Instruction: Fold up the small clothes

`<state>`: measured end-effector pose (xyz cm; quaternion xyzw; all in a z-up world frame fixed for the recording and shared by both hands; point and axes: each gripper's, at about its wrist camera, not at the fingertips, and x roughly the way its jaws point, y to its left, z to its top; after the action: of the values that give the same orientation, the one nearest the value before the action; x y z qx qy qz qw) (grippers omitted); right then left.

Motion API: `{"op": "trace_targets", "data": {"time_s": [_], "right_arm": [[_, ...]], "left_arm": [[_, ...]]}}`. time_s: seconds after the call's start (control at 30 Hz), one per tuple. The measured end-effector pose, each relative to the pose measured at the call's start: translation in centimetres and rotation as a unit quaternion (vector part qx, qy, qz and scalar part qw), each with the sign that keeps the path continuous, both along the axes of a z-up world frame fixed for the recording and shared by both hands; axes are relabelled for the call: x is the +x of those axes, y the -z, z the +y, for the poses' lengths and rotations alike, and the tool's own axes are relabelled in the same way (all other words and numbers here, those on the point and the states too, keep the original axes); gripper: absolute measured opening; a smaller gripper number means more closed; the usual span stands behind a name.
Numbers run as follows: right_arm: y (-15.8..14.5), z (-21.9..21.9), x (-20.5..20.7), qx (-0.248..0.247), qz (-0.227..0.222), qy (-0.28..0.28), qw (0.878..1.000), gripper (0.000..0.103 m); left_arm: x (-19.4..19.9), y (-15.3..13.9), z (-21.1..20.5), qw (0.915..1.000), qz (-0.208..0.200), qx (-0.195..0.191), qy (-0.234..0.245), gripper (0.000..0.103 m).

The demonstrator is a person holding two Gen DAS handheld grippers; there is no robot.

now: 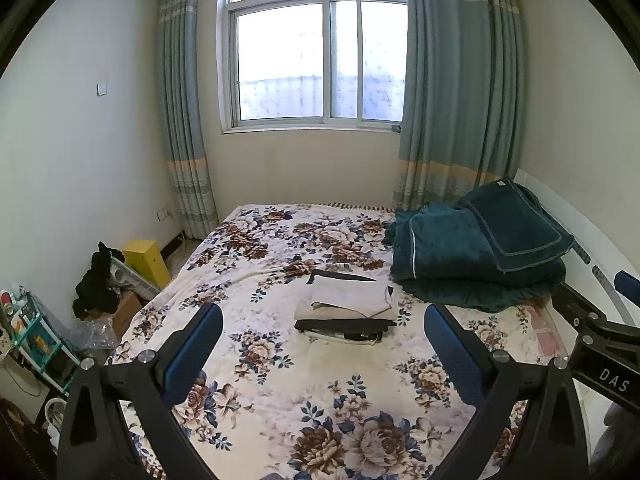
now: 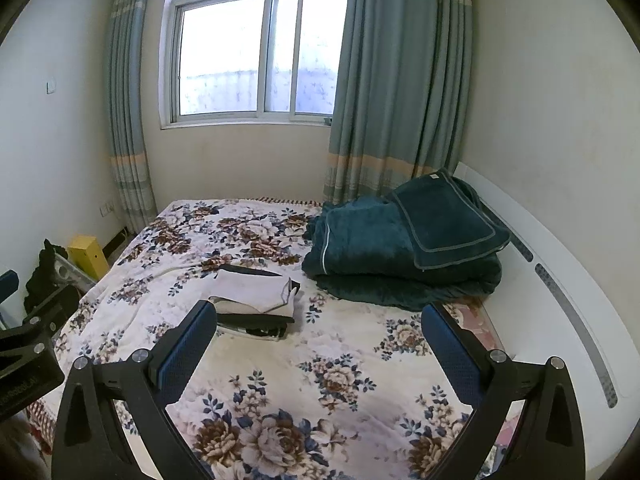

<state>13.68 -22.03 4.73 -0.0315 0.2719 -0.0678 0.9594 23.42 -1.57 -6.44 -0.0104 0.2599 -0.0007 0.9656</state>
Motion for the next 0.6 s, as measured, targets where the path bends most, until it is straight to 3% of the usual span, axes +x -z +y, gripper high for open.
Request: {"op": "trace_targets", "data": {"time_s": [0.6], "right_arm": [[-0.3, -0.2, 0.2, 0.008, -0.002, -0.002, 1.000, 0.103]], "left_arm": [[-0.3, -1.0, -0.2, 0.9999, -0.015, 0.003, 0.000, 0.103]]}}
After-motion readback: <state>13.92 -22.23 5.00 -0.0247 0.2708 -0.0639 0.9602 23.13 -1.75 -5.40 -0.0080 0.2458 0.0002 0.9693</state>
